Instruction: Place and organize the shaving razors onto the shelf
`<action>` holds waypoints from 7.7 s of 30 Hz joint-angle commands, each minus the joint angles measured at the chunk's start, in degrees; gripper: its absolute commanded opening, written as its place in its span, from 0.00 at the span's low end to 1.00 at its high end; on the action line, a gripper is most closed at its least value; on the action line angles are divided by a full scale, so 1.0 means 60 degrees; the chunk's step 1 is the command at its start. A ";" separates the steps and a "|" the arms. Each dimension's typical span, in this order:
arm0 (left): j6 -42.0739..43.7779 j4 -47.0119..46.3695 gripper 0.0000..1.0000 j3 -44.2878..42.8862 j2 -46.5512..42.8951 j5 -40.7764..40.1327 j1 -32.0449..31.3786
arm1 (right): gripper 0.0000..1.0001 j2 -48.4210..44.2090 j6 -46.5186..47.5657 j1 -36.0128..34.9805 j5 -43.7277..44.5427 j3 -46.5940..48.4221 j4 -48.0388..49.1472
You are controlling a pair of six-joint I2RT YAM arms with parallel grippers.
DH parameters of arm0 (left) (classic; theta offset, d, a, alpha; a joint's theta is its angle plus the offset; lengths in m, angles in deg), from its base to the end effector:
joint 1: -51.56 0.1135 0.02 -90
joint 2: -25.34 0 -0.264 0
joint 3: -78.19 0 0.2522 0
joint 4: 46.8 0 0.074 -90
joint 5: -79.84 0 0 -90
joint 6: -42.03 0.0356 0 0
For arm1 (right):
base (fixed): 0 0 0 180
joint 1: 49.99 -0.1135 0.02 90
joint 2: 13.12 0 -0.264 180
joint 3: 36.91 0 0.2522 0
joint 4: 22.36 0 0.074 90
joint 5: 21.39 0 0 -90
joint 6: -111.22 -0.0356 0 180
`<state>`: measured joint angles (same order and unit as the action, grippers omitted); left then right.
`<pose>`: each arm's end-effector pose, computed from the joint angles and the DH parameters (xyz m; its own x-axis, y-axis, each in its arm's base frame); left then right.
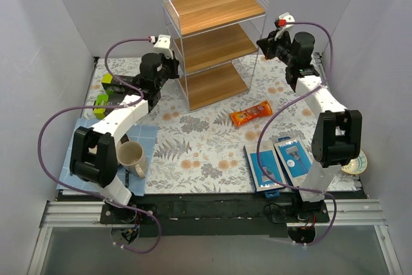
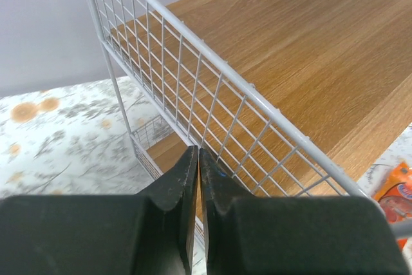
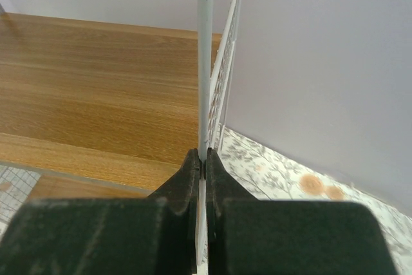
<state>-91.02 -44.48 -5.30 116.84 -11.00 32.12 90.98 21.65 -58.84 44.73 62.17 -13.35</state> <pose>0.3627 -0.1275 0.3226 -0.3415 -0.6033 -0.7207 0.1178 0.7333 -0.6697 0.4344 0.0822 0.3549 0.0728 0.0044 -0.9973 -0.5392 0.8414 -0.0357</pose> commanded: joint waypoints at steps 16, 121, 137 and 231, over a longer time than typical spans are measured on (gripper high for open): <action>-0.0970 -0.0291 0.08 -0.4077 0.3747 0.0931 -0.1711 | 0.01 -0.2876 0.1130 0.1690 0.1372 -0.1607 0.0425; -0.5643 0.8587 0.83 -0.8038 0.6736 0.2073 0.4779 | 0.80 -0.2364 0.4104 -0.2775 -0.1587 -0.1198 -0.8452; -0.5452 0.8924 0.49 -0.4611 0.5171 0.4241 0.3475 | 0.79 -0.2993 0.4367 -0.2760 -0.1221 -0.1885 -0.8467; -0.4705 0.6728 0.62 0.1089 -0.3342 0.8092 0.5044 | 0.28 -0.2725 0.7728 -0.6319 0.0962 -0.3593 -0.5279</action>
<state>-114.80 -0.85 -2.96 98.02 25.02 64.14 87.85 49.84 -96.17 51.90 51.75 -57.96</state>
